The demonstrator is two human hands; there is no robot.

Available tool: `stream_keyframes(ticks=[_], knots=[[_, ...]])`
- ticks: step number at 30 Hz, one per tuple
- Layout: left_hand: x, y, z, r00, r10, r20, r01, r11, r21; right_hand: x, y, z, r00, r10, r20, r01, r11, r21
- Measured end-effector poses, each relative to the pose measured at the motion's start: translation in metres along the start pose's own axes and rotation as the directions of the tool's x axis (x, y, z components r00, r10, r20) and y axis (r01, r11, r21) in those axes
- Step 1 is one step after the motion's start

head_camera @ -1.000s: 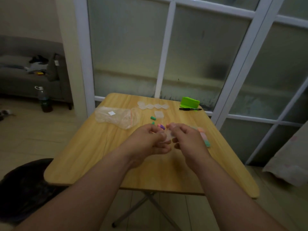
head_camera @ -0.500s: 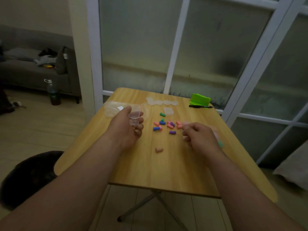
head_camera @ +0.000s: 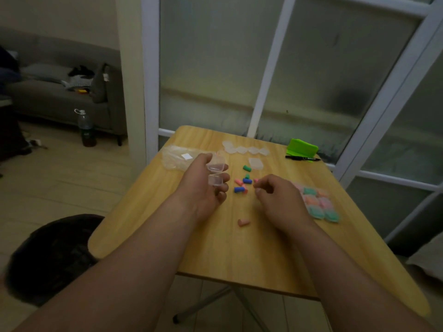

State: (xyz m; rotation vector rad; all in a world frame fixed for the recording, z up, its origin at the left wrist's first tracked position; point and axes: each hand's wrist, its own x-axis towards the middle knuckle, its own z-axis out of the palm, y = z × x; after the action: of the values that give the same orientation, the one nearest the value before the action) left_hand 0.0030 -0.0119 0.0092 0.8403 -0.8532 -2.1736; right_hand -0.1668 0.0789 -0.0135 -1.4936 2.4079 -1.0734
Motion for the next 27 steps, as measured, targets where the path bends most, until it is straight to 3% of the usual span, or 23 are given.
stream_keyframes(ticks=[8,12,14,17,20,23,27], knots=[[0.003,-0.002,0.002,1.0,-0.018,0.008,0.018,1.0,0.01,0.023,-0.025,0.015,0.986,-0.136,0.098,0.161,0.93,-0.331],[0.005,-0.003,0.003,1.0,-0.02,0.0,0.02,1.0,-0.001,0.021,-0.032,0.019,0.981,-0.14,0.132,0.182,0.897,-0.403],[0.005,-0.005,0.003,1.0,-0.017,0.003,0.017,1.0,0.006,0.022,-0.031,0.013,0.986,-0.141,0.088,0.163,0.922,-0.351],[0.004,-0.006,0.005,1.0,-0.001,-0.023,0.002,1.0,0.017,0.027,-0.021,-0.016,0.994,-0.063,-0.09,0.055,0.995,-0.087],[0.002,-0.007,0.01,0.999,0.008,-0.039,-0.007,1.0,0.023,0.023,-0.005,-0.047,0.972,0.031,-0.231,-0.002,0.992,0.123],[-0.003,-0.011,0.015,1.0,-0.015,-0.011,0.016,0.999,0.028,0.004,0.001,-0.049,0.974,0.053,-0.221,-0.01,0.981,0.193],[-0.005,-0.018,0.022,0.999,-0.044,0.024,0.042,0.996,0.074,-0.008,-0.008,-0.029,0.994,-0.016,-0.105,0.035,0.982,0.186]])
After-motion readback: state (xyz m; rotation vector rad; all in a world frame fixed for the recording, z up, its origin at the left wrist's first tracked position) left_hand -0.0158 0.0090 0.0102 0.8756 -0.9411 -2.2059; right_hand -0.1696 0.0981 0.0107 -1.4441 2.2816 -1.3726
